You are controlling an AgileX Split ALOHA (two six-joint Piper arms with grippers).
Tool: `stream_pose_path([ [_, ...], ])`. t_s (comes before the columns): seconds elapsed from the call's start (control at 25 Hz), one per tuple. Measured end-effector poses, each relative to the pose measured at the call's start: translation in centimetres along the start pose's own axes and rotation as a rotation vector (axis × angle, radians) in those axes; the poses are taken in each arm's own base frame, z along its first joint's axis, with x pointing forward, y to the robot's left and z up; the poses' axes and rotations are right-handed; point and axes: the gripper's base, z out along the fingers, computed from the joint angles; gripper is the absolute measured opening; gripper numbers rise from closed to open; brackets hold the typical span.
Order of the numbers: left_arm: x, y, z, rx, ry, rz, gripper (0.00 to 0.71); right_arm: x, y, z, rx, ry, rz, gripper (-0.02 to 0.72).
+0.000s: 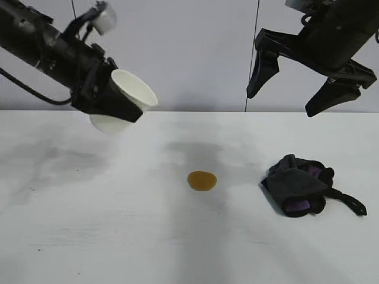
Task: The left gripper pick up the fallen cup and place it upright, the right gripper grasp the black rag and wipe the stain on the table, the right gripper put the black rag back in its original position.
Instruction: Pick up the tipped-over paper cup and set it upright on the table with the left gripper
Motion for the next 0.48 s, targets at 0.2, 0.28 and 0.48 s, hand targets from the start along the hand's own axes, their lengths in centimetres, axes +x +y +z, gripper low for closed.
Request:
stream_pose_path([
  [0.2,2.5,-1.8,0.3,0.048,-0.035,0.020,0.459,0.0,0.0,0.0,0.000,-0.003,0.000,0.694],
  [0.28,4.3,-2.0,0.9,0.060,-0.022,-0.020,0.459,0.0,0.0,0.0,0.000,-0.004,0.000,0.694],
  [0.48,7.4,-2.4,2.1,0.084,0.008,-0.034,0.458,-0.1,0.0,0.0,0.000,-0.009,0.000,0.694],
])
